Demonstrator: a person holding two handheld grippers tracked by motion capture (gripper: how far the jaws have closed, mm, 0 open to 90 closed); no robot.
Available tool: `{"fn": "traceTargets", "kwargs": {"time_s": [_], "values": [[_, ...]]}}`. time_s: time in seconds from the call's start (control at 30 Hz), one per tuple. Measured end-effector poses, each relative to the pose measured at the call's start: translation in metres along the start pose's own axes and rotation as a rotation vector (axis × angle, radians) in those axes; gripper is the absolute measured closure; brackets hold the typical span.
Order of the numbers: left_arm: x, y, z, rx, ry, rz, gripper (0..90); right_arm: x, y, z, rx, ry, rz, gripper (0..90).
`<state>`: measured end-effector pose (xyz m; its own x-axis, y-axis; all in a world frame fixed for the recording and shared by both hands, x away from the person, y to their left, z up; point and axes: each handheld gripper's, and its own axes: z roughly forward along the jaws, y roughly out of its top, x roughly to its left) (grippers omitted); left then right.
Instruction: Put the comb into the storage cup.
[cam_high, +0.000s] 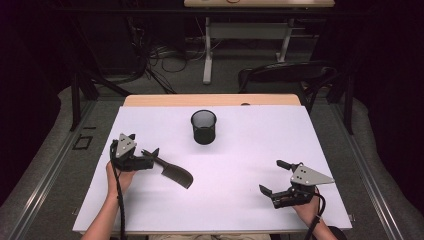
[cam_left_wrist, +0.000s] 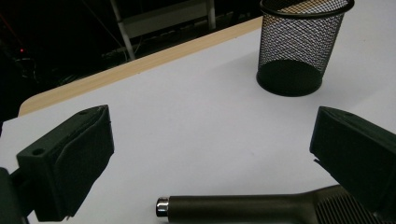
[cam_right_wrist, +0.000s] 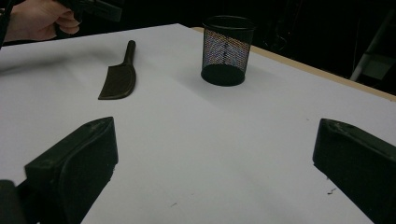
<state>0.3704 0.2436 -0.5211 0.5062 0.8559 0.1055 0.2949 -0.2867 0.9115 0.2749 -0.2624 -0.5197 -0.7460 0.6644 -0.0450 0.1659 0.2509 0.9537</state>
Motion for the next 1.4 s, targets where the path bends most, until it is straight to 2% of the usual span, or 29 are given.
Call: {"fn": "traceTargets", "kwargs": {"time_s": [0.2,0.3,0.43,0.57,0.6,0.63,0.67,0.7,0.73,0.77,0.9,1.0,1.13,1.2,1.4], "values": [[0.003,0.004,0.004,0.014,0.019,-0.011,0.0,0.000,0.000,0.000,0.001,-0.003,0.000,0.0],[0.002,0.006,0.006,0.032,0.024,0.004,0.5,0.000,0.000,0.000,0.003,-0.003,0.001,0.0],[0.002,0.008,0.009,0.041,0.047,0.011,7.5,0.000,0.000,0.000,0.003,-0.003,-0.001,0.0],[0.003,0.008,0.014,0.057,0.059,0.009,20.8,0.000,0.000,0.000,0.003,-0.004,-0.001,0.0],[0.004,0.008,0.014,0.068,0.058,0.011,26.3,0.000,0.000,0.000,0.003,-0.004,-0.001,0.0],[0.004,0.008,0.015,0.072,0.055,0.009,35.7,0.000,0.000,0.000,0.004,-0.005,0.000,0.0],[0.004,0.007,0.016,0.081,0.058,0.010,35.7,0.000,0.000,0.000,0.004,-0.005,0.000,0.0],[0.004,0.007,0.017,0.089,0.058,0.012,45.6,0.000,0.000,0.000,0.003,-0.006,-0.002,0.0],[0.005,0.006,0.017,0.095,0.055,0.011,45.6,0.000,0.000,0.000,0.003,-0.006,-0.002,0.0],[0.005,0.006,0.017,0.098,0.050,0.011,49.9,0.000,0.000,-0.001,0.003,-0.006,-0.002,0.0],[0.008,0.004,0.018,0.116,0.041,-0.002,70.8,0.000,0.000,-0.001,0.003,-0.006,-0.002,0.0],[0.011,0.003,0.019,0.145,0.053,-0.016,89.8,0.000,0.000,0.000,0.008,-0.004,-0.001,0.0],[0.012,0.005,0.025,0.163,0.057,-0.020,90.0,0.001,0.001,-0.001,0.010,-0.003,-0.002,0.0],[0.012,0.005,0.030,0.187,0.070,-0.001,90.0,0.001,0.001,-0.001,0.010,-0.003,-0.004,0.0],[0.012,-0.001,0.041,0.274,0.066,0.009,90.0,0.001,0.000,0.000,0.009,-0.002,-0.003,0.0]]}}
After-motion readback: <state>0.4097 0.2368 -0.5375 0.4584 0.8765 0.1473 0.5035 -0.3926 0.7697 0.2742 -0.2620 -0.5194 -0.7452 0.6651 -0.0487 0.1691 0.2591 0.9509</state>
